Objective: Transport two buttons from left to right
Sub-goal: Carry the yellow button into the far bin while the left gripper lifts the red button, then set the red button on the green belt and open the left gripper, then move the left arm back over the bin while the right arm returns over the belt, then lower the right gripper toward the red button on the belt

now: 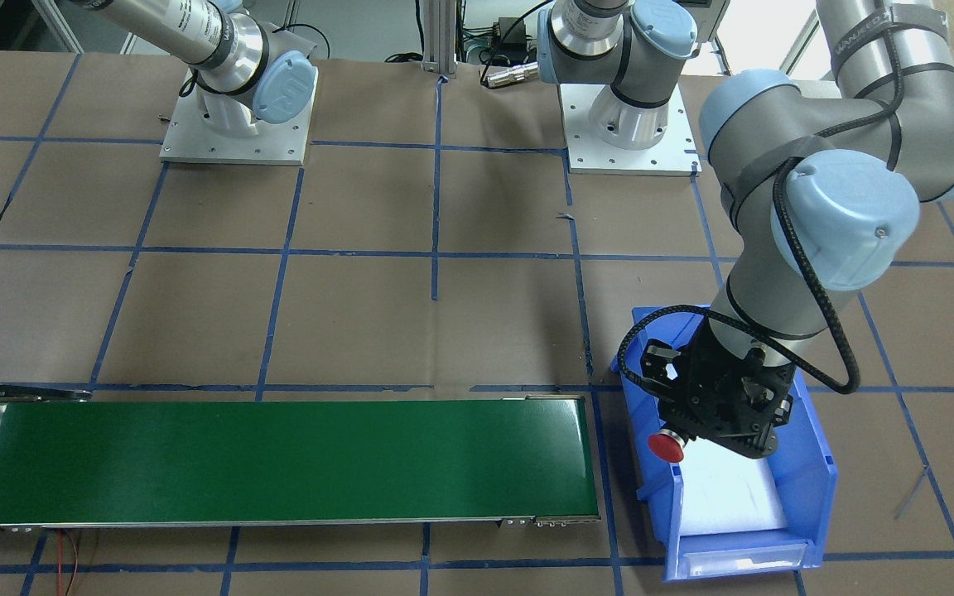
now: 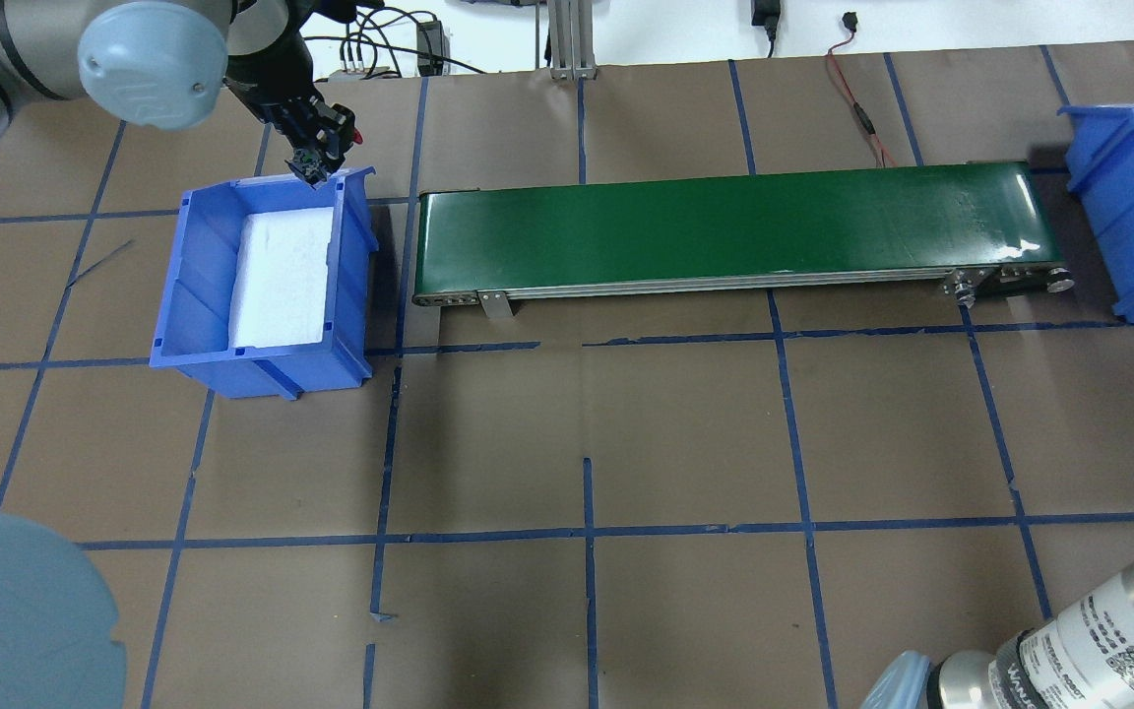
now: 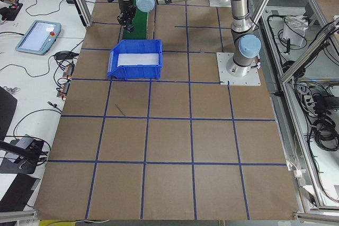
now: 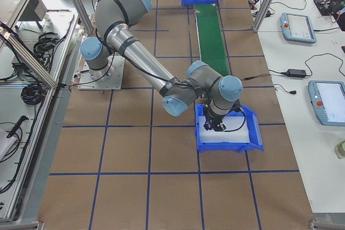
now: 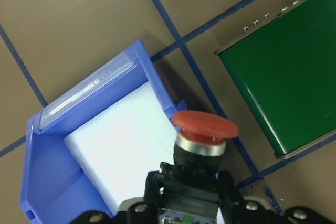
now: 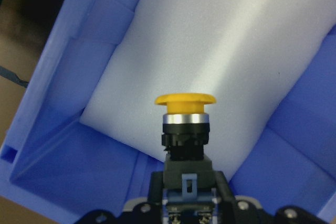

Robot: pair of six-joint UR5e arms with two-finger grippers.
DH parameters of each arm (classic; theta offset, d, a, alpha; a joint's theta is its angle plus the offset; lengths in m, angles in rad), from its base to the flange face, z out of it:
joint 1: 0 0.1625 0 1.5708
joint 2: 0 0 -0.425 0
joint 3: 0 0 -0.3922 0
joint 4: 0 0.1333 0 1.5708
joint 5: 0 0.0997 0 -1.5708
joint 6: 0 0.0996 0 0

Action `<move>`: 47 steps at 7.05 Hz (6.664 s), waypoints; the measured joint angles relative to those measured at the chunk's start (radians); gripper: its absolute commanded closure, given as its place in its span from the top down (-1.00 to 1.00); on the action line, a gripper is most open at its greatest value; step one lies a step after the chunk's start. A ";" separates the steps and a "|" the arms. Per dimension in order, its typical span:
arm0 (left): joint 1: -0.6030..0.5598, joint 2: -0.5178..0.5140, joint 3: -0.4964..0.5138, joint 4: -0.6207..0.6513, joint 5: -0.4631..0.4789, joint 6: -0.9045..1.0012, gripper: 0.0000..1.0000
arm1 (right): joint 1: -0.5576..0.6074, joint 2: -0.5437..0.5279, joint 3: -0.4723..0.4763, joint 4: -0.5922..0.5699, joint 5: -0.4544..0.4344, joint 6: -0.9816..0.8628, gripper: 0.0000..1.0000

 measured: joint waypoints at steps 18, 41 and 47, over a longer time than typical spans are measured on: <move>0.006 0.061 0.126 -0.278 0.050 -0.198 1.00 | 0.091 -0.098 -0.185 0.424 0.151 0.009 1.00; 0.049 0.203 -0.096 -0.275 -0.070 -0.198 1.00 | 0.681 -0.567 0.403 0.102 0.073 1.060 1.00; 0.002 0.313 -0.134 -0.339 -0.069 -0.317 1.00 | 0.817 -0.387 0.402 -0.087 0.106 1.719 1.00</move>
